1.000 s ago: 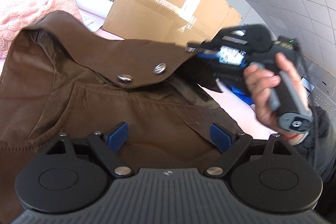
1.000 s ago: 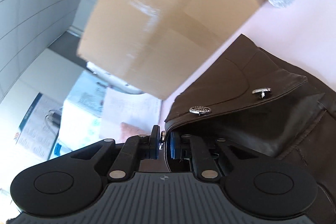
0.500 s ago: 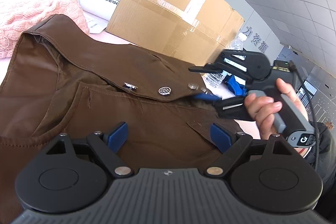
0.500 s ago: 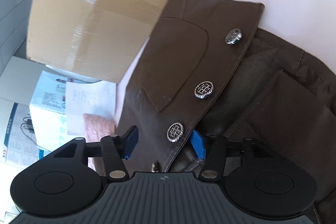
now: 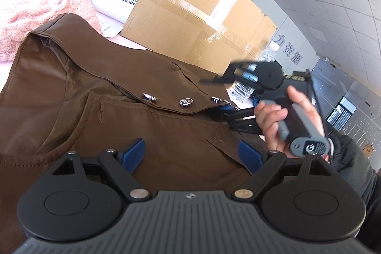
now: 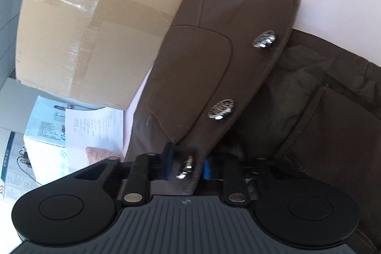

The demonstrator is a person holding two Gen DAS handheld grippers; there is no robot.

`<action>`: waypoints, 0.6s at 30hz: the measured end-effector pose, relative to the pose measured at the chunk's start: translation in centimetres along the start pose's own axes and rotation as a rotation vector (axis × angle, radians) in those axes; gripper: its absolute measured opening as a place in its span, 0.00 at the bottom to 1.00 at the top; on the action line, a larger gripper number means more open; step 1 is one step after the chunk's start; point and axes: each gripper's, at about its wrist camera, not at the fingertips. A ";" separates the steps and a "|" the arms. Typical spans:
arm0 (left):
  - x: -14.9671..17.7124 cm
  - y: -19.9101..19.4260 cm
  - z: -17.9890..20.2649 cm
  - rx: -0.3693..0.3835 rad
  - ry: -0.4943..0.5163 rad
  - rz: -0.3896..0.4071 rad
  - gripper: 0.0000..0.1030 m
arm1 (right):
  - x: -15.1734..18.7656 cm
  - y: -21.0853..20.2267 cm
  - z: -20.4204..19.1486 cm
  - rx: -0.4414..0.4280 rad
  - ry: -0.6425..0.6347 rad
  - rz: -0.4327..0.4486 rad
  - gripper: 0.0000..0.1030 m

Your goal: Fold clothes

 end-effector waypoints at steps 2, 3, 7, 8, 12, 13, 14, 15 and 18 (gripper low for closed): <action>0.0 0.0 0.0 0.000 0.002 -0.001 0.82 | 0.1 -0.4 -0.1 -0.009 -0.002 0.019 0.09; 0.1 0.0 0.1 0.000 0.003 -0.001 0.82 | 0.2 -0.8 -0.3 -0.017 -0.016 0.038 0.09; 0.1 0.0 0.1 0.003 0.000 0.000 0.82 | 0.8 -2.7 -1.2 -0.055 -0.049 0.060 0.09; 0.1 -0.1 0.0 0.005 -0.001 0.001 0.82 | 1.0 -3.0 -1.2 -0.055 -0.031 0.046 0.09; 0.1 -0.1 0.0 0.008 -0.006 0.004 0.82 | 2.6 -3.5 -1.5 -0.077 -0.014 -0.049 0.09; 0.1 -0.1 0.0 0.006 -0.005 0.004 0.82 | 3.0 -3.3 -1.5 -0.077 -0.011 -0.068 0.09; 0.1 -0.1 0.1 0.005 -0.004 0.004 0.82 | 3.4 -3.0 -1.5 -0.076 -0.008 -0.085 0.09; 0.1 0.0 0.1 0.003 -0.002 0.003 0.82 | 3.8 -2.7 -1.5 -0.072 -0.001 -0.095 0.09; 0.1 -0.1 0.2 0.002 0.000 0.003 0.82 | 4.2 -1.8 -1.0 -0.048 0.028 -0.095 0.09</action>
Point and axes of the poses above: each gripper's, at about its wrist camera, not at the fingertips, and y roughly the way its jaws point, z to its right, x to its underside, and after that the axes turned 3 degrees about x, right-handed
